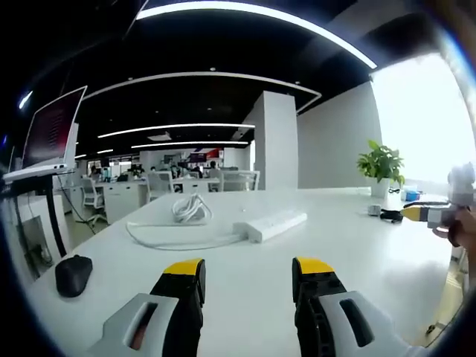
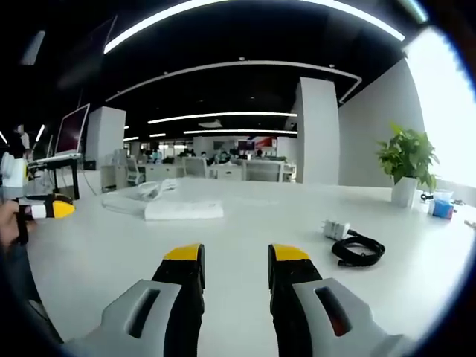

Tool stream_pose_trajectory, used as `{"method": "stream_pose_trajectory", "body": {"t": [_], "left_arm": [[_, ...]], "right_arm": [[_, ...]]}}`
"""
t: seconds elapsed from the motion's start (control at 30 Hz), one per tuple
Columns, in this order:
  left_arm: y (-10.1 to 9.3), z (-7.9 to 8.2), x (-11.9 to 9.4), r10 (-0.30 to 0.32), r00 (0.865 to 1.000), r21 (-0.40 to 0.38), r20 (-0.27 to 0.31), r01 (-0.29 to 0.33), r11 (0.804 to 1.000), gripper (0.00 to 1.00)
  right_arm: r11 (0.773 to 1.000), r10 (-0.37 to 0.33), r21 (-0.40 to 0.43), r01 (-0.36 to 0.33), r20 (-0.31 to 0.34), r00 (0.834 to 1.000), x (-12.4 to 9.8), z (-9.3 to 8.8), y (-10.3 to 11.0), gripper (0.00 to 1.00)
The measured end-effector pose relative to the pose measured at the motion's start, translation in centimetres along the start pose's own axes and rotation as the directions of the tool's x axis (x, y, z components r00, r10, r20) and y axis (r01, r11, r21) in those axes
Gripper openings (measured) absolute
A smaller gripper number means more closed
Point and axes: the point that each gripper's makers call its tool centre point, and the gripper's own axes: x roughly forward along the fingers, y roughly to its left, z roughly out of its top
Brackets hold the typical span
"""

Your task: Straighten the power strip on the desk, plug the charger into it

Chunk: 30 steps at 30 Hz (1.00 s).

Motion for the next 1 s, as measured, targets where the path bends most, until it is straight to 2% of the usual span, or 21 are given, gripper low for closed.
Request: {"method": "stream_pose_trajectory", "body": {"t": [0.53, 1.0], "left_arm": [[-0.9, 2.3, 1.2, -0.062, 0.998, 0.023, 0.024, 0.062, 0.998, 0.47], [-1.4, 3.1, 1.9, -0.086, 0.996, 0.046, 0.024, 0.085, 0.995, 0.47]], "right_arm": [[0.998, 0.064, -0.004, -0.064, 0.019, 0.998, 2.2, 0.9, 0.9, 0.33], [0.995, 0.098, -0.012, -0.098, 0.018, 0.995, 3.4, 1.0, 1.2, 0.32]]}}
